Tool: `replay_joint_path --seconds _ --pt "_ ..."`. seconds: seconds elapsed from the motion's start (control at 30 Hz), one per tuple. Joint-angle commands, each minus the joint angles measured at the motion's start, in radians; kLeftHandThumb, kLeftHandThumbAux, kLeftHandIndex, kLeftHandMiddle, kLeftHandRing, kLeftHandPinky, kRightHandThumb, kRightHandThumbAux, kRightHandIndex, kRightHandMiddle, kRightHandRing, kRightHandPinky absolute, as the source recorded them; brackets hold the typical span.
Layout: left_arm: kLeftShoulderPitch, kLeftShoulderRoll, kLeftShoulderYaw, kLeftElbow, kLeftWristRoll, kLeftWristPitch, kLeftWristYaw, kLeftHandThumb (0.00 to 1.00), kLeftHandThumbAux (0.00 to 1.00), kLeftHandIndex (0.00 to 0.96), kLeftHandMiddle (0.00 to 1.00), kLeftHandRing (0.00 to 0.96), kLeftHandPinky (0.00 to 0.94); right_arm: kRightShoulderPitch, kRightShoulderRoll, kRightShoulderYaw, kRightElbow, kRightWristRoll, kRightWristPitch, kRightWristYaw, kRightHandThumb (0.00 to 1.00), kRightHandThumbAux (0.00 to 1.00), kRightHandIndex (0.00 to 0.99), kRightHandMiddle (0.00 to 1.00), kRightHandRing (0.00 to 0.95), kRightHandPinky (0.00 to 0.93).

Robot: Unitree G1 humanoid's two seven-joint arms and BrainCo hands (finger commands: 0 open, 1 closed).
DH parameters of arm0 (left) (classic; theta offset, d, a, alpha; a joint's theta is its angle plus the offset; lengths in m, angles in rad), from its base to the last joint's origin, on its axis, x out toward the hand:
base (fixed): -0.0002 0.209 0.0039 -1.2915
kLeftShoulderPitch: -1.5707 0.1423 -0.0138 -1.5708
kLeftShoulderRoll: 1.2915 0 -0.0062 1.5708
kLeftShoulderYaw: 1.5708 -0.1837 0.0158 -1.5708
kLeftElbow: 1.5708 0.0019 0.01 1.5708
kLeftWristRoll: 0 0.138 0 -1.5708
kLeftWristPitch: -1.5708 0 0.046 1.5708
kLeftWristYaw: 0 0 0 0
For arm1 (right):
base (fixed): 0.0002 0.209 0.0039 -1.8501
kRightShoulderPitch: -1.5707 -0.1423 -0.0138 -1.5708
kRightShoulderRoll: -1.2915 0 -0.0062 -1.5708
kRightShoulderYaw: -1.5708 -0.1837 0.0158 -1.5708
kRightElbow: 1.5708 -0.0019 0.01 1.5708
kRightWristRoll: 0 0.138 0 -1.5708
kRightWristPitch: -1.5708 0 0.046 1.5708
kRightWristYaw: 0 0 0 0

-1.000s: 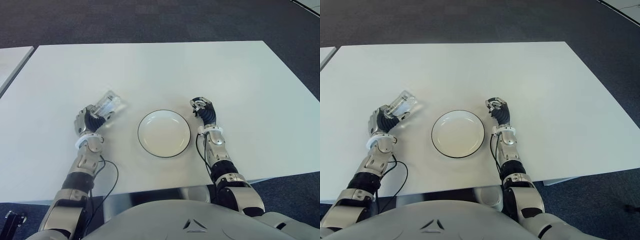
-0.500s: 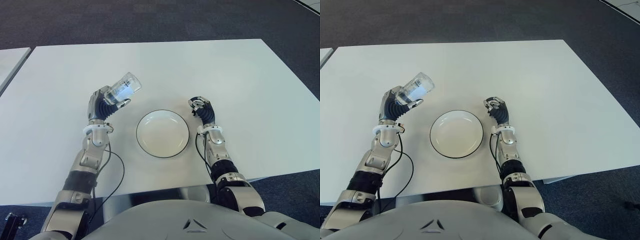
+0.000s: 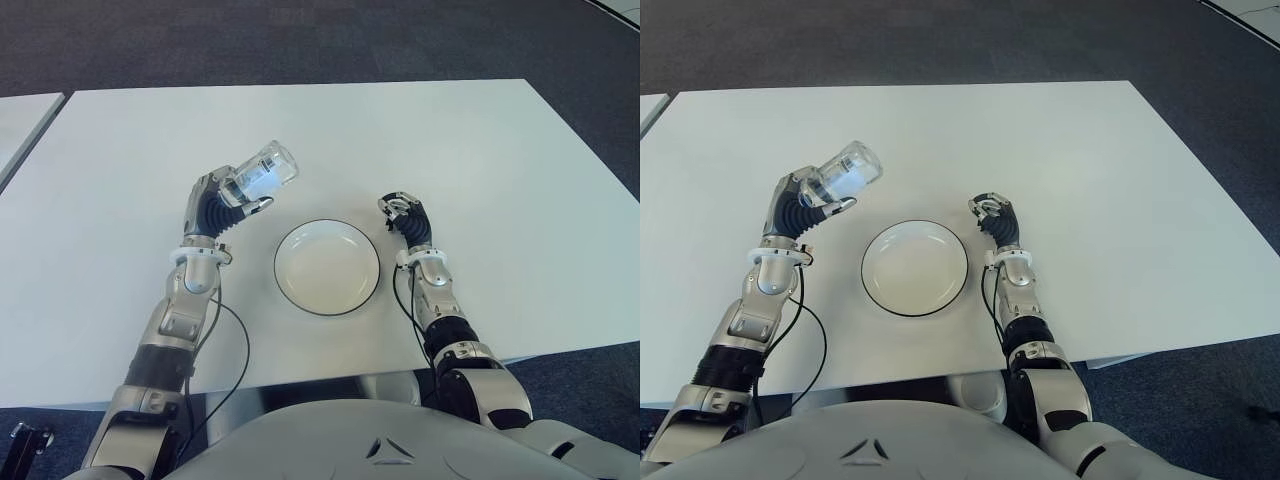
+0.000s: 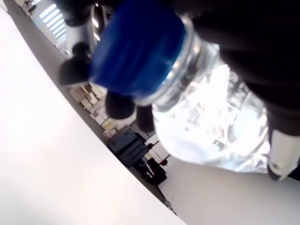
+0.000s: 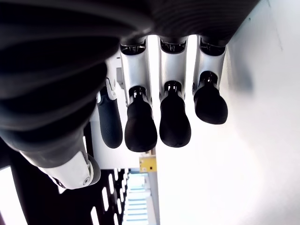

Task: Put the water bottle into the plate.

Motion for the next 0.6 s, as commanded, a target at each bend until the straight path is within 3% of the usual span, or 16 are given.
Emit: replay_joint_path --seconds 0.03,0.6 --pt "0.023 -0.034 -0.051 -0.059 0.023 -0.012 -0.028 0.746 0.698 0.443 0.882 0.877 0.848 0.054 0.001 0.000 0.070 -0.003 0.057 0.004 0.700 0.730 0.438 0.788 0.774 0.752" --pt "-0.002 -0.028 -0.164 -0.031 0.068 -0.031 -0.160 0.748 0.697 0.443 0.880 0.879 0.860 0.055 0.016 0.004 0.056 -0.006 0.065 -0.018 0.703 0.727 0.439 0.792 0.776 0.774"
